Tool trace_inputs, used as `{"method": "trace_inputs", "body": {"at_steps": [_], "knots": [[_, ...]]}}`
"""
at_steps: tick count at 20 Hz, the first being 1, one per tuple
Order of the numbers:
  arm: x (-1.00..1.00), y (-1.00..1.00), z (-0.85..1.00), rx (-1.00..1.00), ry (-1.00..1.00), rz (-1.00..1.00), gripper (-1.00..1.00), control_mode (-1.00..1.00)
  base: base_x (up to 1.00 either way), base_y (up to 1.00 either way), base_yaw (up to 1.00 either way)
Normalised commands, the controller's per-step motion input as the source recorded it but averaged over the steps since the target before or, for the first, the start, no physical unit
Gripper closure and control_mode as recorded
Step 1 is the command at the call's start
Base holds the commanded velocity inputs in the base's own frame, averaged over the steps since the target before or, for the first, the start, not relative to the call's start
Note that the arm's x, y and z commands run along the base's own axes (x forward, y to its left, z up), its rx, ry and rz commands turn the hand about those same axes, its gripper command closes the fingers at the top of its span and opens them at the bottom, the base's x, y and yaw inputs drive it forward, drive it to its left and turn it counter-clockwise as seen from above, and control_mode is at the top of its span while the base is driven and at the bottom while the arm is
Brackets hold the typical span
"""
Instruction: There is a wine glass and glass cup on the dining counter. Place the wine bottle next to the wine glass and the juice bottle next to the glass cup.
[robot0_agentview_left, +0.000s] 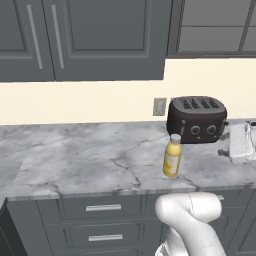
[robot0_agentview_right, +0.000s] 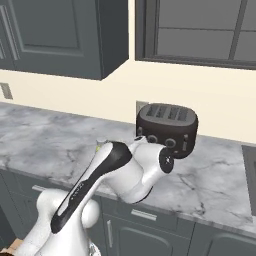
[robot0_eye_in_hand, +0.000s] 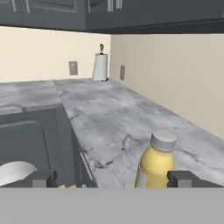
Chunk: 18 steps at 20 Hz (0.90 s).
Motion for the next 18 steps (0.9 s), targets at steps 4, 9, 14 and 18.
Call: {"method": "trace_inputs", "body": {"at_steps": [4,9,14,18], "knots": [[0.00,0.29,-0.06,0.00,-0.03,0.18,-1.00,-1.00,0.00,0.00,0.00],[0.11,0.38,-0.11,0.00,0.00,0.01,-1.00,-1.00,0.00,0.00,0.00],[0.26,0.31,-0.14,0.00,0.00,-0.10,-1.00,-1.00,0.00,0.00,0.00],[0.45,0.16,-0.18,0.03,0.01,-0.05,-1.00,-1.00,0.00,0.00,0.00]]}}
